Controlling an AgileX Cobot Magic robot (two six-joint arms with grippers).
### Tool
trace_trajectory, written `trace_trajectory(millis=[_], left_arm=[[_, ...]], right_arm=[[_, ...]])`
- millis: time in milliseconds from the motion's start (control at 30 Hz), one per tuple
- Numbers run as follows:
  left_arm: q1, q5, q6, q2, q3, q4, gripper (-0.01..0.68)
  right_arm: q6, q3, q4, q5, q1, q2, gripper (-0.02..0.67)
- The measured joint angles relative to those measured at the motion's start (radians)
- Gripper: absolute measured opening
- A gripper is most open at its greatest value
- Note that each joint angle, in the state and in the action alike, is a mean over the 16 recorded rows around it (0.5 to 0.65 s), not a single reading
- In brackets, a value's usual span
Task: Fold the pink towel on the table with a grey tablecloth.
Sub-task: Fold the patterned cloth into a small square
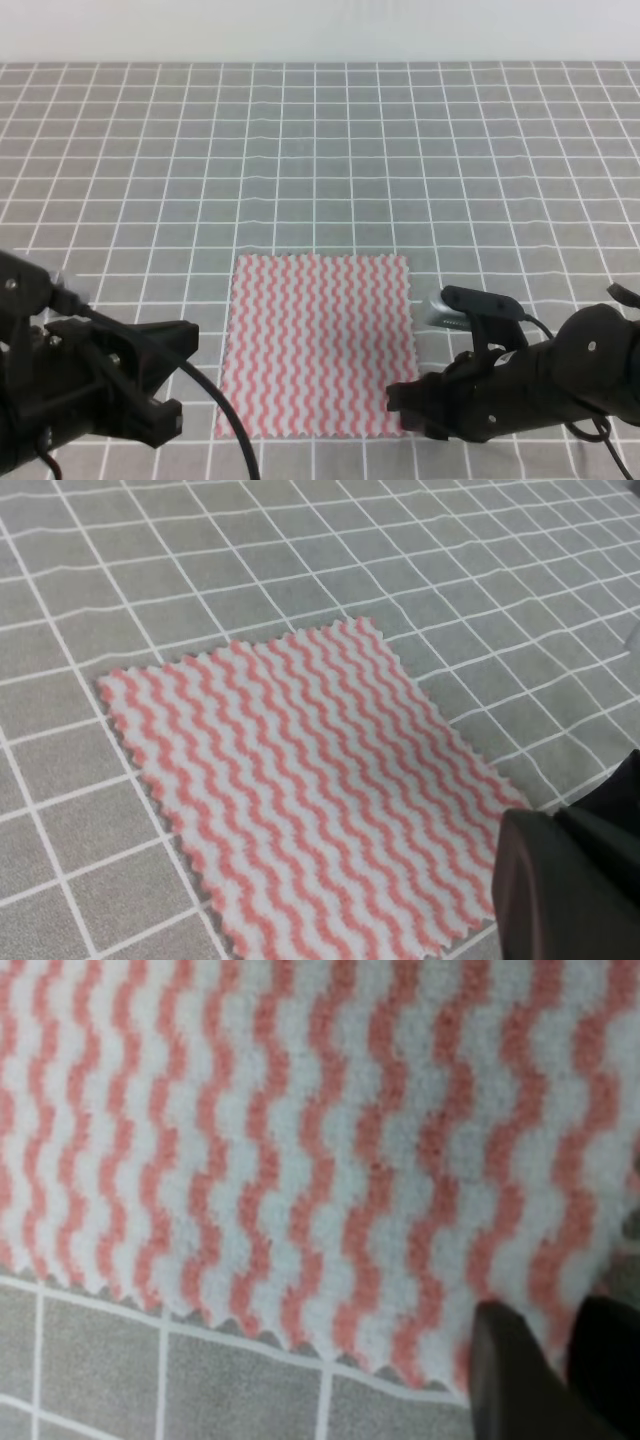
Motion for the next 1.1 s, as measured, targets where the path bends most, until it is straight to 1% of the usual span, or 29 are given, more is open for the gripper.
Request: trace_trajectory(millis=[133, 233, 433, 700, 1100], left_arm=[[0.0, 0.002, 0.001, 0.0, 0.0, 0.0, -0.001], [0.0, 0.004, 0.002, 0.0, 0.0, 0.0, -0.001], [0.0, 0.007, 0.014, 0.0, 0.0, 0.001, -0.001], [0.0, 0.006, 0.057, 0.0, 0.0, 0.007, -0.001], [0.0, 0.012, 0.181, 0.0, 0.0, 0.025, -0.001]], right_arm=[[0.001, 0.001, -0.007, 0.0, -0.001, 0.001, 0.075], [0.001, 0.0, -0.011, 0.0, -0.002, 0.001, 0.039], [0.002, -0.008, -0.02, 0.012, -0.003, 0.001, -0.002], [0.003, -0.047, -0.034, 0.039, -0.003, 0.001, -0.013], [0.002, -0.14, -0.09, 0.04, -0.003, 0.001, -0.013]])
